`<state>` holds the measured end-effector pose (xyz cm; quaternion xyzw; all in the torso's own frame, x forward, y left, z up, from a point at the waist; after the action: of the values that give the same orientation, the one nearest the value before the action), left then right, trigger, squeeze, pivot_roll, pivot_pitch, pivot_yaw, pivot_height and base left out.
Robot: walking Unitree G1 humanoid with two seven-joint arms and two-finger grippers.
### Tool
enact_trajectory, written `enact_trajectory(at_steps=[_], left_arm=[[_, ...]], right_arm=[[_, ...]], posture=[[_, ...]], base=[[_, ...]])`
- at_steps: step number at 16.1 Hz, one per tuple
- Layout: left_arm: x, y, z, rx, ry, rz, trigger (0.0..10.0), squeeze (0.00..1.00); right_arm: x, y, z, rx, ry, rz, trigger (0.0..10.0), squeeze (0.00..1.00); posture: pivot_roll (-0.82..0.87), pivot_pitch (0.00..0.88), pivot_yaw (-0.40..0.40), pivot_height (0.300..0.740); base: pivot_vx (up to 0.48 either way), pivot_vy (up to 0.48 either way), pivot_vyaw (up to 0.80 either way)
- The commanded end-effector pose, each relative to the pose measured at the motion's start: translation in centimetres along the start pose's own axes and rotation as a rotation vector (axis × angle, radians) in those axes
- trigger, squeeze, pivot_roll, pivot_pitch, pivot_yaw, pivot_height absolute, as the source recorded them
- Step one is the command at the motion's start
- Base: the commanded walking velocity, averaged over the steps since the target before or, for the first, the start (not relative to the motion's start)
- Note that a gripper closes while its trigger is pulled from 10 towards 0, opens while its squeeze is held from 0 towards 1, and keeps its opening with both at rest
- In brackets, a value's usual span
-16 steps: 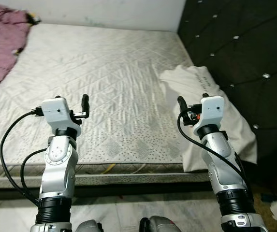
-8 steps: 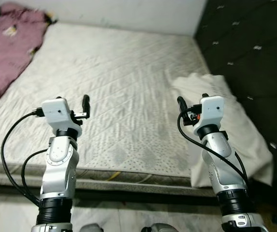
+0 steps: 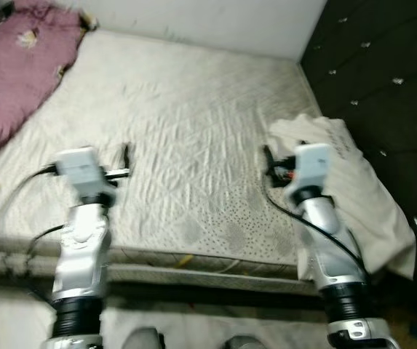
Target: Clean up the room
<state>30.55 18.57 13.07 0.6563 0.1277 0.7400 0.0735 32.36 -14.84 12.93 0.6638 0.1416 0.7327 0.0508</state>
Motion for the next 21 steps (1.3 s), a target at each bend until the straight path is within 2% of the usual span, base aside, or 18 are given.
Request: enact_trajectory(at_steps=[1, 4, 9, 21], left_arm=[[-0.10, 1.26, 0.18, -0.033, -0.005, -0.024, 10.0, 0.00], [-0.01, 1.22, 0.18, -0.029, 0.002, -0.029, 10.0, 0.00], [0.29, 1.59, 0.10, -0.060, 0.022, -0.040, 10.0, 0.00], [0.27, 1.77, 0.10, -0.079, 0.018, -0.029, 10.0, 0.00]], right_arm=[[-0.39, 1.18, -0.12, -0.030, -0.021, -0.011, 10.0, 0.00], [-0.44, 1.15, -0.09, -0.028, -0.026, -0.009, 10.0, 0.00], [-0.55, 0.99, -0.02, -0.017, -0.035, -0.006, 10.0, 0.00], [-0.66, 0.89, -0.01, -0.016, -0.042, -0.004, 10.0, 0.00]], posture=[[-0.02, 0.000, -0.068, 0.740], [-0.02, 0.000, -0.071, 0.740], [-0.02, 0.000, -0.072, 0.740], [-0.02, 0.000, -0.070, 0.740]], base=[[0.000, 0.480, 0.00], [0.000, 0.480, 0.00], [0.000, 0.000, 0.00], [0.312, 0.000, 0.00]])
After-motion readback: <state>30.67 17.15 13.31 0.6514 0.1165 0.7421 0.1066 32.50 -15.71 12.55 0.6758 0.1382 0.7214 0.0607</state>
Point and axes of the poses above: a point about 5 cm out from each wrist's last joint towards the gripper, its own z axis pointing out of the wrist towards the gripper, its own x axis along the axis of the wrist's last joint, y = z × x, the point moved 1 cm from there along z, pointing out of the wrist towards the gripper, and after that the axes turned 10 degrees about -z, right-handed, at the moved point
